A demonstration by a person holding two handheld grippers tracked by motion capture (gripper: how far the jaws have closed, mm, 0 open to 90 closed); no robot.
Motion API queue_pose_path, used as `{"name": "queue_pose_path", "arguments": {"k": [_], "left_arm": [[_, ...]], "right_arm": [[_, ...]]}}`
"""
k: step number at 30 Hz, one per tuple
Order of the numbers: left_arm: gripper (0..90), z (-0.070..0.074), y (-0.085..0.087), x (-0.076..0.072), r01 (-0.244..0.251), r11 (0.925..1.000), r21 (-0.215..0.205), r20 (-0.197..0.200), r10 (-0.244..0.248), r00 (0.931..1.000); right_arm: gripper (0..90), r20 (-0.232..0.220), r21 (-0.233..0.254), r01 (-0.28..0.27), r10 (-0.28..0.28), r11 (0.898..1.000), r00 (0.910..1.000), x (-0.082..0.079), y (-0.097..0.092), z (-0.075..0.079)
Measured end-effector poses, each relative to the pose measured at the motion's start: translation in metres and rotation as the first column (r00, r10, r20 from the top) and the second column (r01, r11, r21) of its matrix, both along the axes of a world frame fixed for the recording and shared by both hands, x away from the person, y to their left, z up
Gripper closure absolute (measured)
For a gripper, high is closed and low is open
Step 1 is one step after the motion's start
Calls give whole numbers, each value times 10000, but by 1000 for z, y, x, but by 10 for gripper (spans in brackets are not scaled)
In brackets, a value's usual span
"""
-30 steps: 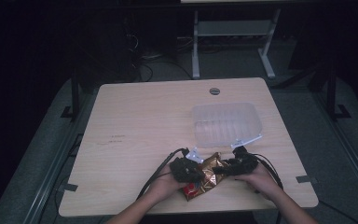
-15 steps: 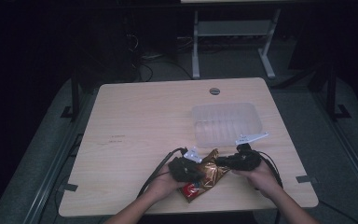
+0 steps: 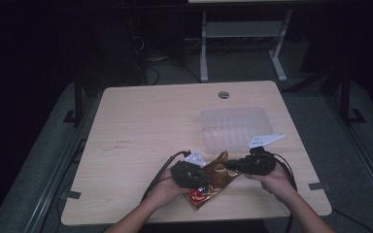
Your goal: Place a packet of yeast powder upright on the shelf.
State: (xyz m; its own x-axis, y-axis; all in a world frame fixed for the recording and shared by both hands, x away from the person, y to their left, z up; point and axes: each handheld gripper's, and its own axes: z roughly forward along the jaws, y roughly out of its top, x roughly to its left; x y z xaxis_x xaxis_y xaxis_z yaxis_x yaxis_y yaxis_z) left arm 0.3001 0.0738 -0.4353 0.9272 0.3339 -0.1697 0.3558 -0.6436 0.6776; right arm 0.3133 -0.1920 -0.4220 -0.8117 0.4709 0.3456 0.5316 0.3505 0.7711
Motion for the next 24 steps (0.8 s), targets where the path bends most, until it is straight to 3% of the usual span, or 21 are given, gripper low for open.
{"name": "queue_pose_path", "arguments": {"k": [7, 12, 19, 24], "left_arm": [[561, 11, 22, -5, -140, 9997, -184, 172, 143, 9998], [476, 13, 39, -7, -321, 9994, 103, 275, 318, 9991], [396, 7, 58, -11, -560, 9980, 277, 322, 551, 9980], [388, 4, 68, -10, -706, 9964, 464, 321, 691, 9971]], "right_arm": [[898, 413, 20, -237, 236, 9997, 9989, -3, -2, 16], [900, 636, 255, -281, 264, 9993, 9976, -5, -4, 31], [900, 995, 358, -461, 423, 9983, 9941, -7, -6, 45], [900, 1399, 550, -406, 326, 9977, 9896, -9, -13, 59]]}}
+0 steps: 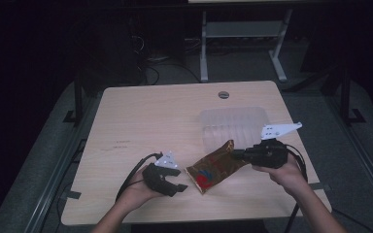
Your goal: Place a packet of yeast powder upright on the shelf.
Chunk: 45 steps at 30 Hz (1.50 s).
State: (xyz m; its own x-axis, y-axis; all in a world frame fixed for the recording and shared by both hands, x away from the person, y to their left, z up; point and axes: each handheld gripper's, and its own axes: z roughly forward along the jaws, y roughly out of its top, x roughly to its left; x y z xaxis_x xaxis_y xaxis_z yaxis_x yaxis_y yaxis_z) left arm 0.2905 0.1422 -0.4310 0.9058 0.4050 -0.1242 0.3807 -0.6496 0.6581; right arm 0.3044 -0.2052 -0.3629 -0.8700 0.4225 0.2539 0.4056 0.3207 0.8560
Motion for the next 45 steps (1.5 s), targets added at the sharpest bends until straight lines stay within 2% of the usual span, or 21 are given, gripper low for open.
{"name": "queue_pose_path", "arguments": {"k": [3, 8, 13, 16, 17, 21, 22, 23, 24, 25, 26, 28, 29, 31, 33, 34, 40, 41, 42, 44, 45], "left_arm": [[385, 0, 0, 1, 46, 10000, -5, 14, -46, 10000], [375, -1, -2, 3, 151, 9998, 115, 26, -151, 9999], [359, -1, -1, 3, 92, 9999, 87, 36, -92, 10000], [350, -1, 0, 4, 109, 9998, 169, 45, -110, 9999], [339, -1, 0, 4, 54, 9999, 119, 44, -54, 10000], [325, -1, 2, 5, 85, 9998, 201, 57, -86, 9999], [321, -1, 2, 5, 8, 9999, 151, 62, -9, 10000], [318, -1, 2, 5, 8, 9999, 151, 62, -9, 10000], [316, -2, 2, 5, -19, 9999, 105, 80, 18, 10000], [313, -2, 2, 5, -19, 9999, 105, 80, 18, 10000], [311, -1, 3, 6, -65, 9999, 78, 138, 64, 9999], [309, -1, 4, 6, -94, 9999, 47, 153, 93, 9998], [309, -1, 4, 6, -94, 9999, 47, 153, 93, 9998], [308, -1, 4, 6, -120, 9999, 49, 144, 119, 9998], [308, -2, 4, 6, -124, 9999, 45, 129, 123, 9998], [308, -2, 4, 6, -124, 9999, 58, 127, 123, 9998], [308, -1, 5, 6, -101, 9999, 69, 130, 100, 9999], [308, -1, 5, 6, -101, 9999, 69, 130, 100, 9999], [309, -1, 5, 6, -64, 9999, 100, 135, 63, 9999], [309, -2, 5, 6, -47, 9999, 119, 124, 46, 9999], [308, -2, 5, 6, -47, 9999, 119, 124, 46, 9999]], "right_arm": [[900, 56, 87, 28, -29, 10000, 10000, -1, -4, 7], [900, 559, 135, 233, -240, 9996, 9981, -2, -15, 30], [900, 880, 126, 491, -500, 9987, 9949, -1, -23, 43], [900, 1051, 112, 810, -818, 9966, 9911, 0, -29, 53], [900, 1192, 122, 1052, -1059, 9944, 9872, 3, -34, 59], [900, 1339, 77, 1492, -1489, 9888, 9797, 8, -41, 67], [900, 1430, -14, 1809, -1788, 9835, 9734, 12, -45, 71], [900, 1430, -14, 1809, -1788, 9835, 9734, 12, -45, 71], [900, 1499, -21, 2133, -2105, 9770, 9660, 16, -50, 74], [900, 1499, -21, 2133, -2105, 9770, 9660, 16, -50, 74], [900, 1583, -66, 2452, -2411, 9694, 9575, 21, -54, 76], [900, 1614, -104, 2735, -2683, 9618, 9497, 25, -58, 76], [900, 1614, -104, 2735, -2683, 9618, 9497, 25, -58, 76], [900, 1649, -191, 3096, -3025, 9507, 9388, 31, -62, 76], [900, 1665, -239, 3196, -3114, 9473, 9356, 32, -64, 75], [900, 1705, -263, 3394, -3304, 9403, 9283, 35, -66, 74], [900, 1834, -310, 4031, -3913, 9146, 9018, 42, -77, 71], [900, 1834, -310, 4031, -3913, 9146, 9018, 42, -77, 71], [900, 1864, -337, 4269, -4139, 9037, 8910, 43, -81, 70], [900, 1947, -385, 4483, -4334, 8930, 8799, 44, -85, 70], [900, 1947, -385, 4483, -4334, 8930, 8799, 44, -85, 70]]}}
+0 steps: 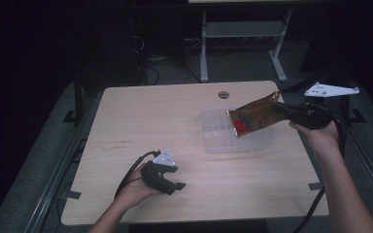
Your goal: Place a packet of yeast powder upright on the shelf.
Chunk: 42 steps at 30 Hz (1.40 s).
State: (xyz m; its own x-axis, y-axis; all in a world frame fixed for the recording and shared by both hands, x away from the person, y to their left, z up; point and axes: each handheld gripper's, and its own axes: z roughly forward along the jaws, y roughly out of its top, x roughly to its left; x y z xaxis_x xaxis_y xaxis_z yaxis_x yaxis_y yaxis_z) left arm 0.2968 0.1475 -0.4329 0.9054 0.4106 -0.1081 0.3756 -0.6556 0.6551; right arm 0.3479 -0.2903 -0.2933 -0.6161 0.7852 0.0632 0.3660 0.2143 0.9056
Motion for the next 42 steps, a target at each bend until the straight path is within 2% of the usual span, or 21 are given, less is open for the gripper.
{"name": "queue_pose_path", "arguments": {"k": [3, 10, 17, 29, 34, 36, 42], "left_arm": [[308, -1, 0, 0, 0, 10000, 18, -31, 0, 10000], [308, -1, 0, 1, 46, 10000, 41, -53, -45, 10000], [309, -2, -1, 0, 9, 10000, 23, -163, -9, 9999], [309, -3, -2, 0, 98, 9999, 82, -196, -96, 9998], [308, -4, -3, 0, 131, 9999, 104, -220, -128, 9997], [308, -4, -3, 0, 134, 9998, 117, -225, -131, 9997], [308, -4, -4, -1, 169, 9997, 155, -275, -165, 9995]], "right_arm": [[900, 81, 0, 437, -437, 9990, 9990, 0, -10, -2], [900, 121, -159, 1061, -1060, 9942, 9943, 1, -24, -4], [899, 72, -292, 1476, -1474, 9886, 9890, -1, -32, -7], [896, -183, -536, 1427, -1439, 9883, 9894, 1, -26, -14], [889, -304, -720, 1274, -1299, 9892, 9911, 1, -21, -15], [884, -459, -973, 1180, -1229, 9882, 9914, 1, -17, -16], [874, -610, -1018, 970, -1035, 9901, 9928, 2, -12, -16]]}}
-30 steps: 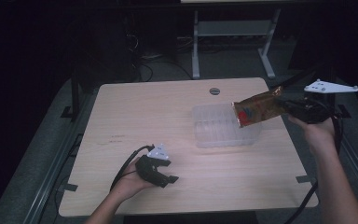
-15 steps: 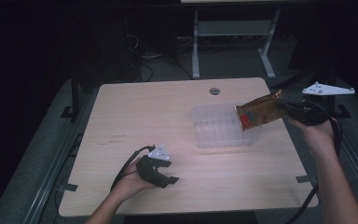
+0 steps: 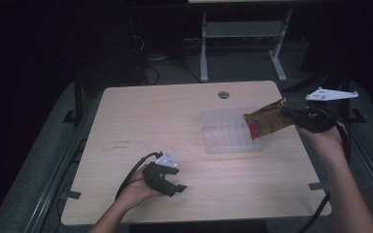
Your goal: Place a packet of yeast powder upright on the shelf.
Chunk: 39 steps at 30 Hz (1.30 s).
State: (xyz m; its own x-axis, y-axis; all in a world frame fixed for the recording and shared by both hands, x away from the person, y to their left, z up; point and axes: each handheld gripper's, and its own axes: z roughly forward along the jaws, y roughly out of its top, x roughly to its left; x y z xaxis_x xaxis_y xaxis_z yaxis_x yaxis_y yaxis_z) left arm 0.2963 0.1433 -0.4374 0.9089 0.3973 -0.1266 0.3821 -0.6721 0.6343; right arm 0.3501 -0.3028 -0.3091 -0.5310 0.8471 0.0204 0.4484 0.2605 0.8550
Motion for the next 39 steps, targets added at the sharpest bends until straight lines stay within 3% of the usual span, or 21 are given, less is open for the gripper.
{"name": "queue_pose_path", "arguments": {"k": [4, 16, 39], "left_arm": [[308, 0, 0, 0, 74, 9999, 89, -8, -74, 10000], [308, -2, -1, 1, 201, 9996, 198, -32, -201, 9998], [308, -5, -3, 0, 186, 9997, 156, -233, -182, 9996]], "right_arm": [[864, -286, -46, -151, 150, 9999, 9995, 2, 4, -2], [869, -360, 56, -261, 263, 9996, 9990, 6, 9, -6], [862, -633, 137, -303, 311, 9994, 9975, 30, 30, -15]]}}
